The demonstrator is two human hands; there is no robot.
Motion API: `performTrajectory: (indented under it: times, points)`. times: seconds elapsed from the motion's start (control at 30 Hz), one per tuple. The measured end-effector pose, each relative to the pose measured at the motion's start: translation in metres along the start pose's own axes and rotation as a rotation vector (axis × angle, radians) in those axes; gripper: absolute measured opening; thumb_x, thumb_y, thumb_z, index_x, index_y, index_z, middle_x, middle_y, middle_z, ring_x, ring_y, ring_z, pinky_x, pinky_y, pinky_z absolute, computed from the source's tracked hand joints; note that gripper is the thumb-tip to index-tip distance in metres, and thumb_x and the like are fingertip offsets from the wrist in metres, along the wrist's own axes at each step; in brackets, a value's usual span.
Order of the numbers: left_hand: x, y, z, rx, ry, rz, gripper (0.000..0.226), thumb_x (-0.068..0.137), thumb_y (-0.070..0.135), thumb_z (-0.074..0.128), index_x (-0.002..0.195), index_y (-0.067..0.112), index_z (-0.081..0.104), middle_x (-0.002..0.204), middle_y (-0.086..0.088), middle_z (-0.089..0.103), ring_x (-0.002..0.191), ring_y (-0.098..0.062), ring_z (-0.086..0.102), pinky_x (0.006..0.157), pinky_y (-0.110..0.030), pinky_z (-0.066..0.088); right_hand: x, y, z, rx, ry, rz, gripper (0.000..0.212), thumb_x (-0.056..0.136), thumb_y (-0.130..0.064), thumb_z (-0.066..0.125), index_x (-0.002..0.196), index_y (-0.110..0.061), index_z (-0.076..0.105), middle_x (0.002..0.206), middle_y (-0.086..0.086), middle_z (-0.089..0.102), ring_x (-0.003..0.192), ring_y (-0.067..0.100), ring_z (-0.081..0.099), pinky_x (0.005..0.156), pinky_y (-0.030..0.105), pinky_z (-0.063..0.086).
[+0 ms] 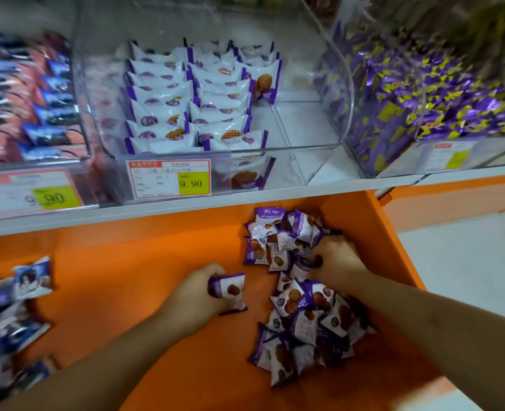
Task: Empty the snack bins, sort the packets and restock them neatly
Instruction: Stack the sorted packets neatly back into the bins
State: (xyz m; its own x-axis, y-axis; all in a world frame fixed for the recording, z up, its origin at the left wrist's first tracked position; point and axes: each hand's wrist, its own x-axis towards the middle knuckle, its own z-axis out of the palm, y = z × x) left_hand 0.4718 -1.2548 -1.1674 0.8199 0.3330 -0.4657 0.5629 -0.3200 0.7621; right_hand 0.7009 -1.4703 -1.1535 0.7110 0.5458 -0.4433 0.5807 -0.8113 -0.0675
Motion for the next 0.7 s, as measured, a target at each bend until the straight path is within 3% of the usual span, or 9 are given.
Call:
performTrajectory:
  times: [0.07, 0.13, 0.27, 0.33, 0.4, 0.53, 0.6, 0.7]
  points:
    - [-0.018, 0.007, -0.018, -0.037, 0.023, 0.011, 0.029, 0.079, 0.036, 0.087, 0.095, 0.028, 0.063, 0.084, 0.000, 0.069, 0.066, -0.003, 0.059, 0.055, -0.020, 0.042, -0.010, -0.008, -0.024, 0.127, -0.031, -0.012, 0.025, 0.082, -0.043, 0.086, 0.088, -0.025, 0.069, 0.092, -0.008, 0.066, 0.088, 0.012, 0.062, 0.071, 0.023, 0.050]
    - [-0.037, 0.013, -0.035, -0.070, 0.058, 0.011, 0.031, 0.076, 0.035, 0.088, 0.096, 0.029, 0.064, 0.086, 0.004, 0.071, 0.066, -0.006, 0.062, 0.060, -0.028, 0.048, -0.024, -0.019, -0.052, 0.239, -0.069, -0.015, 0.029, 0.081, -0.043, 0.086, 0.092, -0.026, 0.065, 0.089, -0.006, 0.069, 0.081, 0.012, 0.065, 0.063, 0.024, 0.050]
    - [-0.080, 0.038, -0.067, -0.100, 0.149, 0.028, 0.033, 0.069, 0.040, 0.084, 0.093, 0.025, 0.067, 0.085, 0.006, 0.074, 0.075, -0.020, 0.070, 0.070, -0.043, 0.056, -0.066, -0.053, -0.100, 0.428, -0.183, -0.097, 0.031, 0.084, -0.025, 0.087, 0.104, -0.030, 0.063, 0.093, -0.002, 0.072, 0.086, 0.021, 0.074, 0.073, 0.032, 0.061]
    - [-0.104, 0.056, -0.084, -0.135, 0.244, 0.051, 0.034, 0.068, 0.036, 0.091, 0.088, 0.022, 0.068, 0.084, 0.007, 0.076, 0.072, -0.013, 0.070, 0.074, -0.041, 0.055, -0.096, -0.077, -0.122, 0.476, -0.207, -0.170, 0.039, 0.087, -0.024, 0.085, 0.114, -0.036, 0.061, 0.099, -0.005, 0.071, 0.092, 0.018, 0.076, 0.084, 0.035, 0.064]
    - [-0.130, 0.078, -0.099, -0.216, 0.324, 0.073, 0.030, 0.071, 0.020, 0.094, 0.087, 0.022, 0.068, 0.085, 0.010, 0.077, 0.070, -0.007, 0.070, 0.073, -0.037, 0.055, -0.127, -0.103, -0.143, 0.530, -0.175, -0.244, 0.036, 0.089, -0.024, 0.083, 0.119, -0.027, 0.065, 0.101, -0.005, 0.070, 0.089, 0.014, 0.076, 0.082, 0.040, 0.065]
    - [-0.175, 0.121, -0.124, -0.323, 0.457, 0.174, 0.030, 0.074, 0.016, 0.093, 0.096, 0.018, 0.071, 0.087, 0.004, 0.079, 0.079, -0.015, 0.074, 0.068, -0.030, 0.056, -0.184, -0.157, -0.176, 0.679, 0.012, -0.299, 0.023, 0.086, -0.026, 0.081, 0.100, -0.015, 0.066, 0.077, -0.001, 0.062, 0.059, 0.020, 0.064, 0.063, 0.050, 0.063]
    - [-0.196, 0.140, -0.130, -0.352, 0.496, 0.208, 0.023, 0.079, 0.018, 0.090, 0.094, 0.018, 0.072, 0.087, 0.002, 0.079, 0.077, -0.010, 0.072, 0.067, -0.026, 0.052, -0.205, -0.181, -0.184, 0.733, 0.097, -0.300, 0.021, 0.087, -0.026, 0.078, 0.098, -0.013, 0.067, 0.070, 0.002, 0.063, 0.055, 0.019, 0.064, 0.061, 0.044, 0.064]
    - [-0.227, 0.158, -0.136, -0.329, 0.498, 0.250, 0.014, 0.089, 0.024, 0.081, 0.100, 0.031, 0.074, 0.098, 0.012, 0.078, 0.089, -0.001, 0.071, 0.072, -0.023, 0.049, -0.226, -0.208, -0.189, 0.931, 0.167, -0.286, 0.018, 0.089, -0.026, 0.077, 0.098, -0.014, 0.067, 0.079, 0.006, 0.073, 0.052, 0.016, 0.068, 0.053, 0.035, 0.059]
